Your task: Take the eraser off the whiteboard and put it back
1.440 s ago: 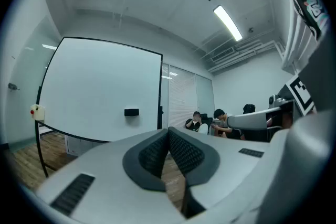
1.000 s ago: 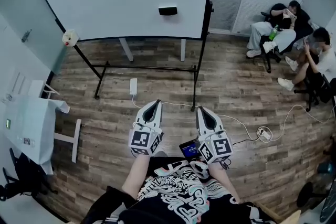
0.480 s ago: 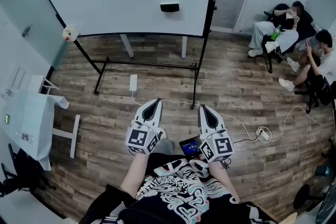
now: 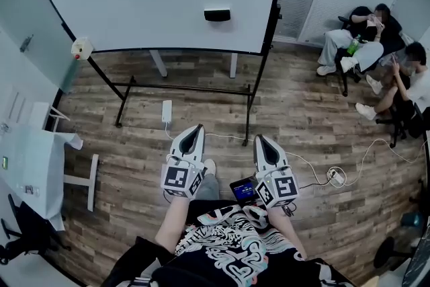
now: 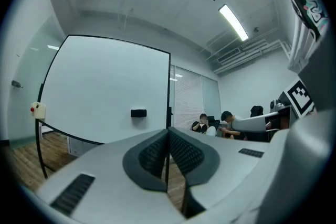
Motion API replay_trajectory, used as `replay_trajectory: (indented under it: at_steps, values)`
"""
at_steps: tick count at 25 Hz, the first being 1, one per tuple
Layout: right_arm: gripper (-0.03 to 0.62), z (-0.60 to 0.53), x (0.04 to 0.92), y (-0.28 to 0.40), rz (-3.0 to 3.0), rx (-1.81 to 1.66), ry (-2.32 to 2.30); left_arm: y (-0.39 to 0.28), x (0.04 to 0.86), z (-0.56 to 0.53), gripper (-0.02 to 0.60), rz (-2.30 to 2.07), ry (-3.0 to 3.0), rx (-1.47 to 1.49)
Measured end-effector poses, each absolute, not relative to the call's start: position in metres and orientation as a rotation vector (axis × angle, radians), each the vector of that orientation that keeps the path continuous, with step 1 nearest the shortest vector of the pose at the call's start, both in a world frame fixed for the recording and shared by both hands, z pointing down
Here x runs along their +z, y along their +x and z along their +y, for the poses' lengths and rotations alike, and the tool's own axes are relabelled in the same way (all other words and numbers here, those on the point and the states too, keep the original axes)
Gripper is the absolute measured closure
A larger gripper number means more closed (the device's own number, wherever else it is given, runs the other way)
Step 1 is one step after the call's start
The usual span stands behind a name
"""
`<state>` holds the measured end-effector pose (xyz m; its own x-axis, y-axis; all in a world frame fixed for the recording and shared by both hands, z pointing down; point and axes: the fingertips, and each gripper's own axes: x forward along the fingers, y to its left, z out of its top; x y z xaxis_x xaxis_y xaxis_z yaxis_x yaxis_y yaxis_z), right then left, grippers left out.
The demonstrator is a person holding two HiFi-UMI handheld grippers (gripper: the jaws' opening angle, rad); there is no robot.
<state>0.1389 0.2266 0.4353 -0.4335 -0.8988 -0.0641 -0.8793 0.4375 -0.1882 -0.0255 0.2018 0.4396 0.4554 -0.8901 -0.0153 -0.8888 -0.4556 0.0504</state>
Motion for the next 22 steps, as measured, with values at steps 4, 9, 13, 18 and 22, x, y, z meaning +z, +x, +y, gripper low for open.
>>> replay_trajectory:
  at_steps: [4,9,13,18,22]
  values:
    - [0.597,0.182,0.435,0.132,2.525,-0.194,-1.608,-0.035,0.436,0.156,0.557,-1.623,2.656,-0.071]
    - [0.597,0.118,0.429,0.117,2.516,-0.188,-1.639,-0.046,0.431,0.093,0.557,-1.586,2.679,-0.060]
    - [0.597,0.068,0.431,0.108,2.498,-0.201,-1.678,-0.053,0.433,0.042,0.557,-1.550,2.704,-0.046]
    - [0.597,0.014,0.435,0.097,2.485,-0.207,-1.727,-0.065,0.435,-0.016,0.557,-1.516,2.710,-0.044]
    - [0.597,-0.020,0.440,0.092,2.465,-0.217,-1.777,-0.074,0.436,-0.051,0.557,-1.495,2.708,-0.052]
